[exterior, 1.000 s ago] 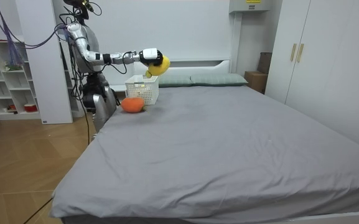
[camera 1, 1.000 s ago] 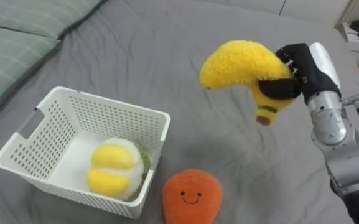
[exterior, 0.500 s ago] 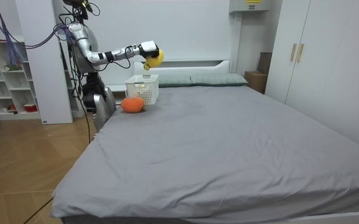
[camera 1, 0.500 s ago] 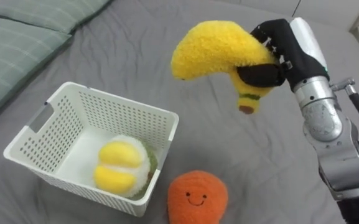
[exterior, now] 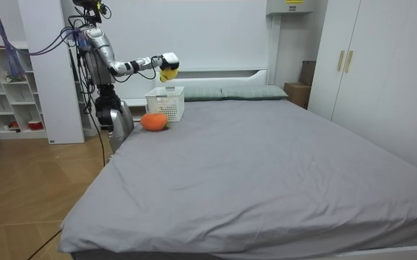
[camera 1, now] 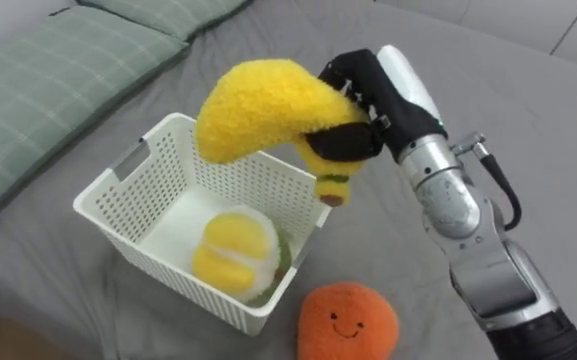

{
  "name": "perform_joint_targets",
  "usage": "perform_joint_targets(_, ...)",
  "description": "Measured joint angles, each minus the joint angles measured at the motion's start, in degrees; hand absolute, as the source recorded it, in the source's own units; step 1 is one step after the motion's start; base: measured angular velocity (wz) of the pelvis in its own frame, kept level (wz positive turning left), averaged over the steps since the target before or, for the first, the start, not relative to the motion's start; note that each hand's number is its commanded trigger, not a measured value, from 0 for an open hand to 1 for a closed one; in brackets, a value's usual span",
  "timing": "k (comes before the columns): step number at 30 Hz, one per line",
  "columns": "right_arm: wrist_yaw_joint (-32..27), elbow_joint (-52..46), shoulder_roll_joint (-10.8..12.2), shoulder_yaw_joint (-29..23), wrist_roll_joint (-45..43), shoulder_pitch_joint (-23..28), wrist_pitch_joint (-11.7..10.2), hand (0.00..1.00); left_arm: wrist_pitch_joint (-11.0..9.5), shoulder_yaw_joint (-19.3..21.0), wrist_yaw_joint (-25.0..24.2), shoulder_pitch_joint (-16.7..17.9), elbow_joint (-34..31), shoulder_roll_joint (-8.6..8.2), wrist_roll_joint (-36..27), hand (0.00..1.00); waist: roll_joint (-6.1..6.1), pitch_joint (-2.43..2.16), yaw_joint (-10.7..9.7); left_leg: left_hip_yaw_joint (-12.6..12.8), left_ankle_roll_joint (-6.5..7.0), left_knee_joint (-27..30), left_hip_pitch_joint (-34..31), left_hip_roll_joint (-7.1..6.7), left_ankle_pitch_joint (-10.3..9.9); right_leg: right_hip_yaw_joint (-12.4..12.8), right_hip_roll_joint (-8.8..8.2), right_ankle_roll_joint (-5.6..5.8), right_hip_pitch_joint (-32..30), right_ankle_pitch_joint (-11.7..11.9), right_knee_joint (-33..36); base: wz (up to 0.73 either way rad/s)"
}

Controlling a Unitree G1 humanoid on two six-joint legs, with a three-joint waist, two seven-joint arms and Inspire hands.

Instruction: Collect toys from the bed

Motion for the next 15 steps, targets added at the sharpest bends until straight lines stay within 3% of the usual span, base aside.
perform_joint_targets(1, 0.30, 0.00, 0.28, 0.26, -0.21, -0.14, 0.02, 1.00, 0.04, 0.03, 0.00, 0.06, -0.20, 0.01, 0.36, 0.00, -0.06, 0.03, 0.25, -0.28, 0.00, 0.02, -0.10, -0.09, 0.05, -0.17, -0.01, 0.03, 0.00, -0.04, -0.01, 0.14)
perform_joint_targets(2, 1.02, -0.01, 0.53, 0.90, -0.62, -0.35, 0.11, 0.84, 0.22, -0.05, -0.11, 0.13, -0.54, -0.01, 1.25, 0.00, -0.48, -0.17, 1.14, -0.49, 0.02, 0.07, -0.28, -0.21, 0.10, -0.41, -0.08, 0.07, -0.06, -0.07, -0.05, 0.15)
perform_joint_targets(4, 1.90, -0.01, 1.18, 2.15, -0.99, -0.71, 0.89, 0.49, 1.00, 0.07, -0.21, 0.00, -0.65, 0.08, 1.50, 0.00, -0.58, -0.13, 1.66, -1.16, 0.08, 0.43, -0.70, -0.47, 0.12, -1.26, -0.23, 0.13, -0.02, -0.11, -0.04, 0.15)
perform_joint_targets(5, 2.39, 0.02, 2.33, 2.35, -1.01, -0.76, 1.54, 0.00, 1.38, 0.09, -0.21, -0.16, -0.66, 0.18, 1.52, 0.00, -0.69, -0.05, 2.41, -1.25, 0.10, 0.62, -0.77, -0.53, 0.12, -1.36, -0.26, 0.15, -0.02, -0.12, -0.02, 0.10)
perform_joint_targets(9, 2.71, 1.04, 5.46, 3.56, 0.03, -1.40, 2.18, 0.00, 2.51, 0.07, -0.16, -0.27, -0.95, 0.16, 2.49, 0.00, -0.66, 0.07, 3.20, -2.01, 0.12, 1.15, -1.27, -0.72, 0.10, -1.85, -0.29, 0.17, 0.00, -0.11, 0.02, 0.10)
perform_joint_targets(15, 2.72, 3.56, 6.35, 4.04, 1.74, -1.81, 2.61, 0.00, 3.84, 0.07, 0.06, -0.30, -2.75, -0.03, 3.64, 0.00, -0.35, 0.28, 4.22, -2.34, 0.04, 1.37, -1.57, -0.75, 0.13, -1.54, -0.20, 0.17, -0.05, -0.12, 0.11, 0.03)
